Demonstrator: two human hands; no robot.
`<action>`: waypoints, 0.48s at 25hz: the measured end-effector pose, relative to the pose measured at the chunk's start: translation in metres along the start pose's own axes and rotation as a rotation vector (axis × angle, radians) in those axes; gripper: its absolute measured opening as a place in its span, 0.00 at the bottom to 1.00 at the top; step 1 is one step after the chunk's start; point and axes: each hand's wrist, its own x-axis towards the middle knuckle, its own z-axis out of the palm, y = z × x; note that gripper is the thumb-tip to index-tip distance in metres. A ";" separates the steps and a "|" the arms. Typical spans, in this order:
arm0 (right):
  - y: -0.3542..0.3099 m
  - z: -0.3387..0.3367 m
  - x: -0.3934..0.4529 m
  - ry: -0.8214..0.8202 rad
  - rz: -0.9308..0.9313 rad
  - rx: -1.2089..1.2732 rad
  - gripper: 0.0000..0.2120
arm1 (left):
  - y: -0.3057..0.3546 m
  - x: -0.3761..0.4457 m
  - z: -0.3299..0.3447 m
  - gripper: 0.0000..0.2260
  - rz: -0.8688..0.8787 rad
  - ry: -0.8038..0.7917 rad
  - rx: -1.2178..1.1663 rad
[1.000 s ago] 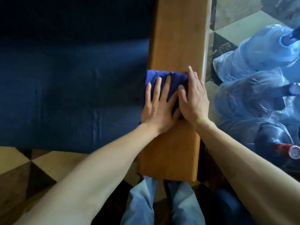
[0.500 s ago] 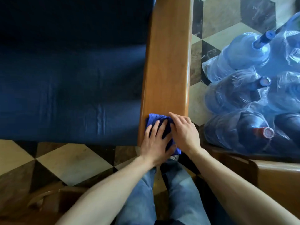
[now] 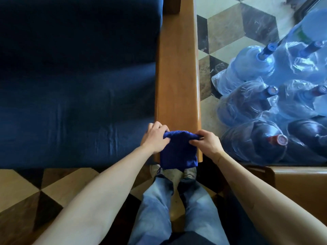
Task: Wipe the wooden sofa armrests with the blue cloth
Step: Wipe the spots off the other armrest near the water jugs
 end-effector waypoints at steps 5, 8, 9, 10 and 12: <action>-0.006 -0.043 -0.042 0.084 -0.144 0.225 0.08 | 0.018 -0.043 -0.050 0.04 0.198 -0.027 -0.294; -0.028 -0.085 -0.071 0.184 -0.274 0.355 0.11 | 0.047 -0.062 -0.090 0.06 0.401 0.149 -0.311; -0.037 -0.100 -0.079 0.227 -0.307 0.396 0.12 | 0.059 -0.064 -0.104 0.07 0.448 0.208 -0.318; -0.046 -0.116 -0.086 0.266 -0.339 0.442 0.12 | 0.072 -0.066 -0.117 0.07 0.487 0.256 -0.324; -0.064 -0.150 -0.099 0.325 -0.409 0.507 0.13 | 0.102 -0.070 -0.140 0.08 0.549 0.334 -0.351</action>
